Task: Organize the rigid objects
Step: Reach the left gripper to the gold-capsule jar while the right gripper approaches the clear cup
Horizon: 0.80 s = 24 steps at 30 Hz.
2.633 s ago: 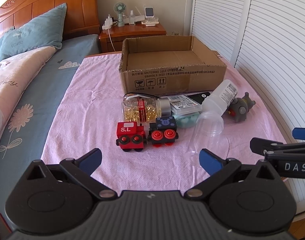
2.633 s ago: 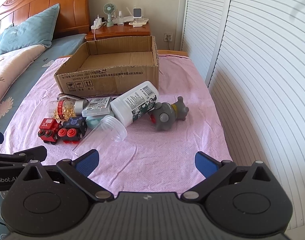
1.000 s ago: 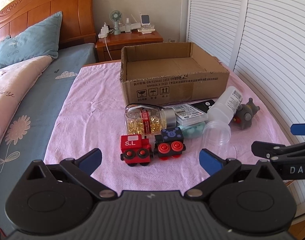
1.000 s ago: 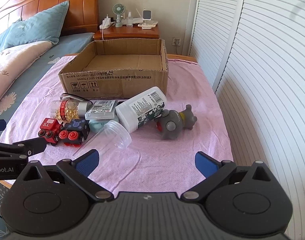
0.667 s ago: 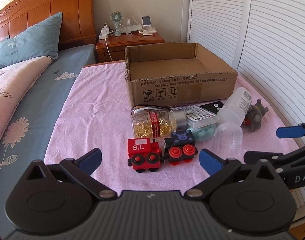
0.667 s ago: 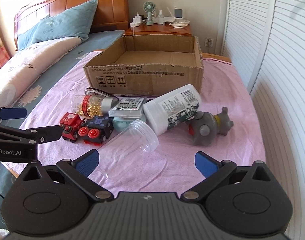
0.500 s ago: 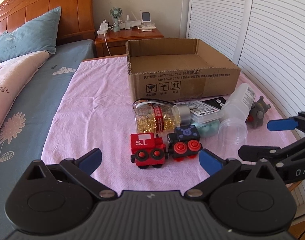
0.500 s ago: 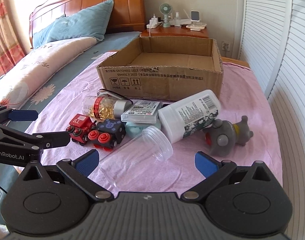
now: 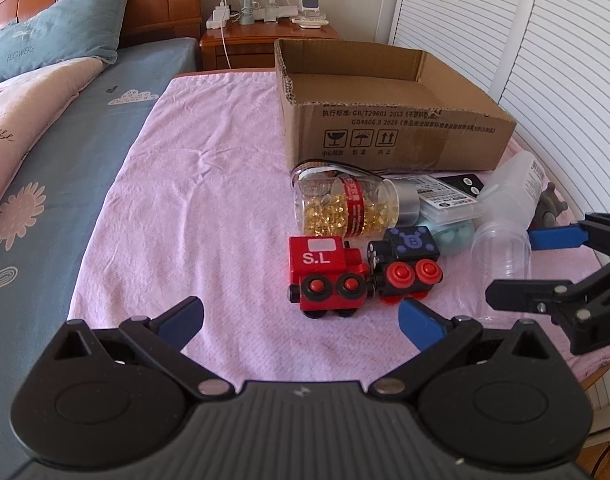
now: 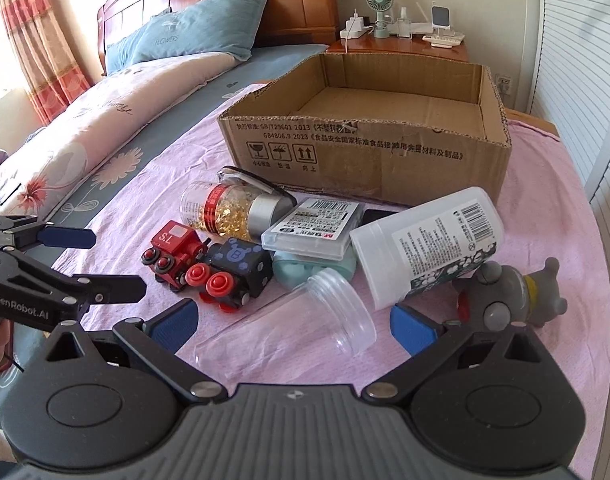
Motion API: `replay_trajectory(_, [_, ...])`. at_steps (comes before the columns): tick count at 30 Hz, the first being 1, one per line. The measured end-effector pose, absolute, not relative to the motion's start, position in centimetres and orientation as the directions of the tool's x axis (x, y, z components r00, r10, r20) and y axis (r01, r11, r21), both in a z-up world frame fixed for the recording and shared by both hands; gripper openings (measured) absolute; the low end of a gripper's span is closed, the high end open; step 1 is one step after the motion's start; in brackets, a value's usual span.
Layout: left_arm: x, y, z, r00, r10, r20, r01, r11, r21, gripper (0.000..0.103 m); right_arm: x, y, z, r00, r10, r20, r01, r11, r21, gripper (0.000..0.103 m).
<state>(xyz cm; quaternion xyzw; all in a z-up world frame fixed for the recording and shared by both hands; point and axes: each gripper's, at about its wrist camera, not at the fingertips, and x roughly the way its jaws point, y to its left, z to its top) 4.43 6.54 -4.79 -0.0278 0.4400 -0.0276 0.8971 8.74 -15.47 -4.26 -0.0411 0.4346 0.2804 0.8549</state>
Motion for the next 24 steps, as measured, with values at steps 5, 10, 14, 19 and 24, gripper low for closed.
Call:
replay_trajectory(5, [5.3, 6.4, -5.3, 0.6, -0.072, -0.797, 0.032, 0.997, -0.066, 0.102, 6.9, -15.2, -4.5, 0.419, 0.471, -0.777, -0.547, 0.813, 0.198, 0.103])
replay_trajectory(10, [6.2, 5.8, -6.1, 0.597, -0.063, -0.8, 0.06, 0.998, -0.034, 0.102, 5.3, -14.9, -4.5, 0.418, 0.462, -0.782, -0.552, 0.813, 0.185, 0.103])
replay_trajectory(14, [6.9, 5.6, -6.9, 0.589, -0.039, -0.807, 0.056, 0.998, -0.007, 0.102, 4.8, -14.8, -4.4, 0.427, 0.453, -0.783, -0.545, 0.82, 0.177, 0.103])
replay_trajectory(19, [6.9, 6.3, -6.9, 0.594, -0.051, -0.803, 0.041, 0.999, -0.033, 0.102, 4.6, -14.6, -4.2, 0.438, 0.449, -0.779, -0.543, 0.823, 0.169, 0.103])
replay_trajectory(24, [7.5, 6.3, -7.1, 0.615, -0.04, -0.788, 0.021, 0.999, -0.034, 0.103, 4.7, -14.1, -4.2, 0.45, 0.437, -0.779, -0.541, 0.827, 0.152, 0.103])
